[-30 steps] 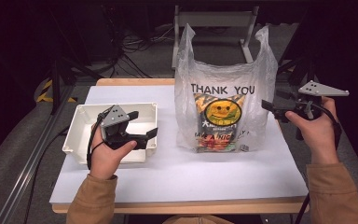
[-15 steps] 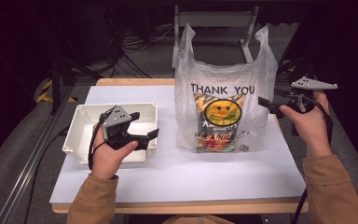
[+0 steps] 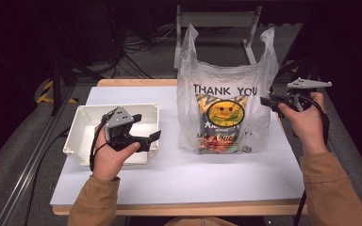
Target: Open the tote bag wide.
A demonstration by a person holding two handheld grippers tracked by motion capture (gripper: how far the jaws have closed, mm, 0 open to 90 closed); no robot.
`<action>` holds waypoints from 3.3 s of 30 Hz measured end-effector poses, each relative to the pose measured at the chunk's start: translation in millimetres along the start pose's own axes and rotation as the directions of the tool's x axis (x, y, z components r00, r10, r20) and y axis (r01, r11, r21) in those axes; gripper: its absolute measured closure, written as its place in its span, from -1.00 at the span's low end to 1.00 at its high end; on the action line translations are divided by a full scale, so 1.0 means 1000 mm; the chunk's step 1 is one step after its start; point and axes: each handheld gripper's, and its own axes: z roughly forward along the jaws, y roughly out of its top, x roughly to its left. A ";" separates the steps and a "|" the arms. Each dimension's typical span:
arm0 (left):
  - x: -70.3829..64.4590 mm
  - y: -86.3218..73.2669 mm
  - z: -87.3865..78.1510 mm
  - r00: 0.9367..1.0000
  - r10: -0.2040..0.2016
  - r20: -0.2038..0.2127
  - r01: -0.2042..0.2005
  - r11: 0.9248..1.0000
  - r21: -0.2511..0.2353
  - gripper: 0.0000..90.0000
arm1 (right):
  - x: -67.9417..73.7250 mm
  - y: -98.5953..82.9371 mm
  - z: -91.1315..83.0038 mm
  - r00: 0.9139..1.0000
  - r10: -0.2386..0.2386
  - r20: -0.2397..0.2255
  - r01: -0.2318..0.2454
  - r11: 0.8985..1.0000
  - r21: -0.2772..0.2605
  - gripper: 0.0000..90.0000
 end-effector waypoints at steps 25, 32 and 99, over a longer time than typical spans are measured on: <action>-0.018 -0.004 0.028 0.999 0.034 0.043 -0.036 0.998 0.050 -0.76 | 0.030 -0.050 -0.025 0.986 -0.061 -0.153 0.071 0.996 0.061 0.93; -0.023 -0.005 0.035 0.997 0.041 0.058 -0.044 0.997 0.061 -0.76 | 0.038 -0.065 -0.021 0.983 -0.071 -0.170 0.087 0.993 0.085 0.91; -0.053 -0.055 0.132 0.980 0.136 0.149 -0.188 0.882 0.431 0.83 | 0.049 -0.115 0.003 0.976 -0.083 -0.201 0.115 0.982 0.151 0.84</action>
